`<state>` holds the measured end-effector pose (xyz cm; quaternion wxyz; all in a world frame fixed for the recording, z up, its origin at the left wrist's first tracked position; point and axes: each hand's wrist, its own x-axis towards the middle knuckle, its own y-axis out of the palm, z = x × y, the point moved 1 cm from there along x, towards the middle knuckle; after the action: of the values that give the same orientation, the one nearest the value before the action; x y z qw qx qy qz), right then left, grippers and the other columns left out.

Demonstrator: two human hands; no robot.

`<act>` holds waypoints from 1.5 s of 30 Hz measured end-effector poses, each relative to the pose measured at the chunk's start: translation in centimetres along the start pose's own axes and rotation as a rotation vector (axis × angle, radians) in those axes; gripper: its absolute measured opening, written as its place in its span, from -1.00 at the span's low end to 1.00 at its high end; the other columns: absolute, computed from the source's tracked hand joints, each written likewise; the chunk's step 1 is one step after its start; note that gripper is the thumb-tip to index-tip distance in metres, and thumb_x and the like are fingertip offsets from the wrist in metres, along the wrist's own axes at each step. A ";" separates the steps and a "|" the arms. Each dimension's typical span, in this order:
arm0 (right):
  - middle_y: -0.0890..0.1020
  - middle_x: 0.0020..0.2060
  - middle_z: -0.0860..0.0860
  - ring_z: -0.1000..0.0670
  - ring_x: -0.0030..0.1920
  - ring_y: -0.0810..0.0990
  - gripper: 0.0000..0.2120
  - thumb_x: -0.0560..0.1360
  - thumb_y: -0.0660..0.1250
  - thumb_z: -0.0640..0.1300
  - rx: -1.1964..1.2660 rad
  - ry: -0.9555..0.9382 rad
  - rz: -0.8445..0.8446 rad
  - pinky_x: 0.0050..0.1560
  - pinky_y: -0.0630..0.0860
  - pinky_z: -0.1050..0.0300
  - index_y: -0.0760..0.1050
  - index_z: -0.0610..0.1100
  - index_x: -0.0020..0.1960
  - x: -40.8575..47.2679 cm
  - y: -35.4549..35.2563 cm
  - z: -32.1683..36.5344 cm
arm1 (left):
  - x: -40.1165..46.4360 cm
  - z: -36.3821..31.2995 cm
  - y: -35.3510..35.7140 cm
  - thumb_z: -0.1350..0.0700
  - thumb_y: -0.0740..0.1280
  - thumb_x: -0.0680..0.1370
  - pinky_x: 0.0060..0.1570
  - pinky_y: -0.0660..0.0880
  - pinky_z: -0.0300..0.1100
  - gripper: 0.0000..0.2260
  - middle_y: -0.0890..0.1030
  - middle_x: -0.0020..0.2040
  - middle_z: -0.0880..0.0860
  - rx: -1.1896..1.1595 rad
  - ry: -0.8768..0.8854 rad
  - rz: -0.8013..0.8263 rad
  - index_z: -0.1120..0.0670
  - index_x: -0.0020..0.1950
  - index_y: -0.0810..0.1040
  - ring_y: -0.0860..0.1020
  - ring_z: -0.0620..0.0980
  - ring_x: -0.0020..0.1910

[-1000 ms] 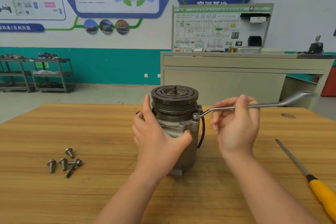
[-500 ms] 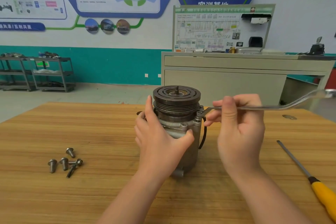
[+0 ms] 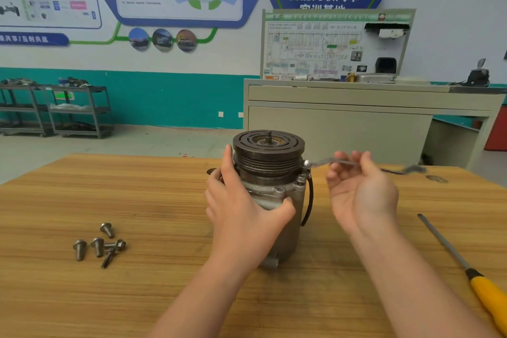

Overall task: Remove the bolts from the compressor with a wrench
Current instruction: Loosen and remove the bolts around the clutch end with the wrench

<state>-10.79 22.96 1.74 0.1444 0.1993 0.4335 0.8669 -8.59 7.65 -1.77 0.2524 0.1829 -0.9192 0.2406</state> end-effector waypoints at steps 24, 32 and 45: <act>0.61 -0.43 -0.03 -0.01 -0.48 0.49 -0.80 0.69 0.03 -0.13 -0.168 -0.107 0.076 -0.54 0.42 0.25 0.35 -0.13 -0.05 -0.7 0.1 -0.1 | 0.0 0.0 0.0 -0.17 0.49 0.28 0.42 0.10 0.01 0.05 0.13 0.42 -0.01 0.010 -0.005 0.000 -0.21 0.53 -0.19 0.10 -0.02 0.42; 0.65 -0.31 -0.01 0.02 -0.44 0.62 -0.85 0.65 0.17 -0.09 -0.502 -0.556 0.181 -0.43 0.57 0.18 0.37 -0.07 -0.10 -1.3 0.4 1.3 | 0.0 -0.3 -0.1 -0.27 0.36 0.18 0.42 0.11 0.01 0.03 0.13 0.43 0.00 0.007 -0.030 0.009 -0.27 0.50 -0.19 0.09 -0.04 0.42; 0.52 -0.29 -0.08 -0.09 -0.37 0.59 -0.76 0.66 0.13 0.07 -0.921 -1.186 0.439 -0.38 0.54 -0.01 0.37 -0.10 -0.04 -4.8 0.4 -1.6 | -0.1 -0.1 -0.2 -0.21 0.52 0.31 0.44 0.13 0.06 0.06 0.13 0.43 0.01 0.003 0.022 0.003 -0.18 0.54 -0.18 0.09 -0.03 0.43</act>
<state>-7.33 19.59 0.18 0.2454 0.6302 -0.1687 0.7170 -8.40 7.58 -1.70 0.2617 0.1791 -0.9163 0.2446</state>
